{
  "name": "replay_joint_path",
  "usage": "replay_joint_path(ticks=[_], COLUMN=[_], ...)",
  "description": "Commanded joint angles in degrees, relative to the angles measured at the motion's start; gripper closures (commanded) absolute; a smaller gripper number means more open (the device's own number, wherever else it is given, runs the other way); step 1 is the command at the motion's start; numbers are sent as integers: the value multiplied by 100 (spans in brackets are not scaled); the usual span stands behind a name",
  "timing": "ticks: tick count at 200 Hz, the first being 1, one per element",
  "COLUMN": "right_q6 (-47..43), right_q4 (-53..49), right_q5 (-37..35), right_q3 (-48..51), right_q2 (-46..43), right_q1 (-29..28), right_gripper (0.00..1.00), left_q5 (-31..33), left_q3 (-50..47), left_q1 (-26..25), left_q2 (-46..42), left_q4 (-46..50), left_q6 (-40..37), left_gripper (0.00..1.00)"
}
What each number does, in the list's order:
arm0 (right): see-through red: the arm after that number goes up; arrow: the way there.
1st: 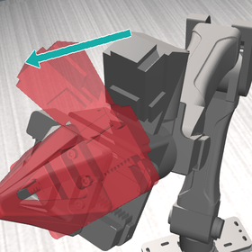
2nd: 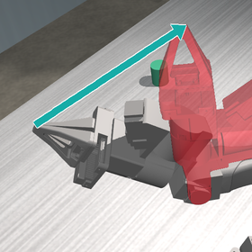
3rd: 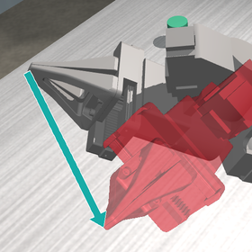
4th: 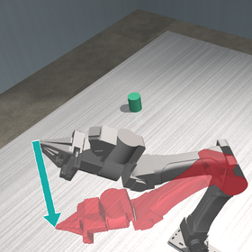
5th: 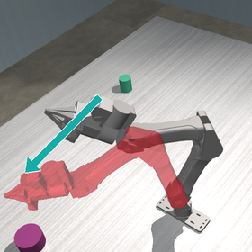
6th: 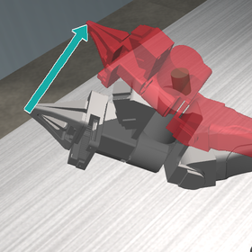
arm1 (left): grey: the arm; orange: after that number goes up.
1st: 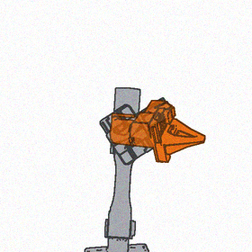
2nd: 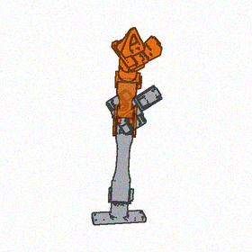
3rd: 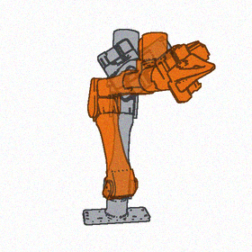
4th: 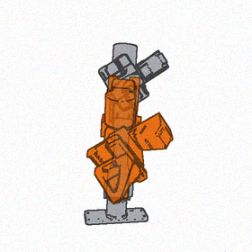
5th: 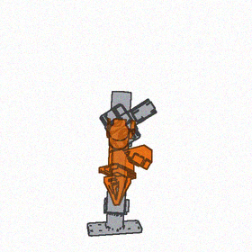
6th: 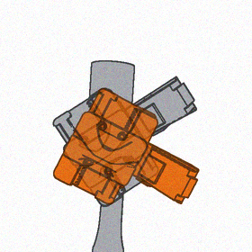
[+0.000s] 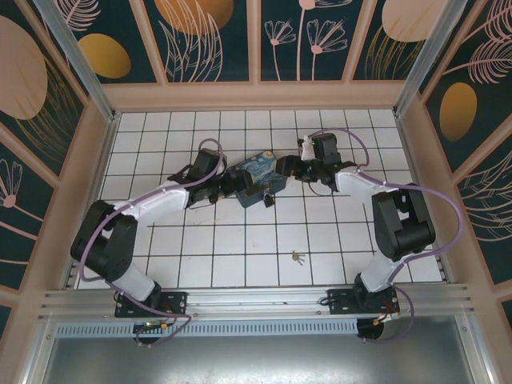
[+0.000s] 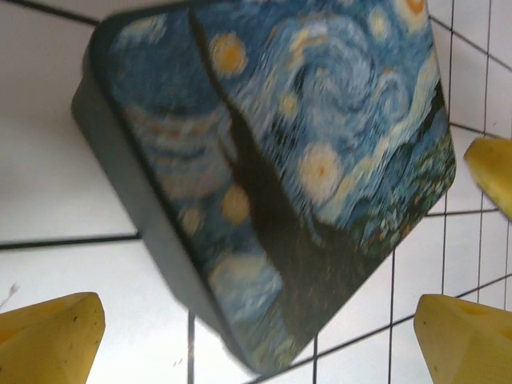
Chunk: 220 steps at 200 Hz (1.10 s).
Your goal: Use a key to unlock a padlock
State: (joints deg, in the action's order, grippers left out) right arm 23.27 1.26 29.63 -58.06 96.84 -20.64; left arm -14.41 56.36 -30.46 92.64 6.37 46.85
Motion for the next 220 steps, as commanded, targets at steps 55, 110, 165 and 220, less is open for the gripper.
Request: replay_joint_path(ticks=[55, 110, 165, 220], right_q6=[347, 163, -108, 114], right_q4=[360, -130, 108, 162], right_q5=[-162, -668, -266, -382], right_q3=[517, 298, 13, -2], right_q2=[-238, -598, 286, 354], right_q1=[-440, -17, 77, -355], right_gripper=[35, 31, 33, 34], left_q5=[-190, -103, -670, -506], left_q3=[1130, 706, 104, 999], left_q1=[660, 734, 589, 629], left_q2=[811, 372, 282, 1231], left_q4=[-444, 71, -857, -1041], left_q6=[-265, -387, -104, -78], left_gripper=[1, 2, 1, 2])
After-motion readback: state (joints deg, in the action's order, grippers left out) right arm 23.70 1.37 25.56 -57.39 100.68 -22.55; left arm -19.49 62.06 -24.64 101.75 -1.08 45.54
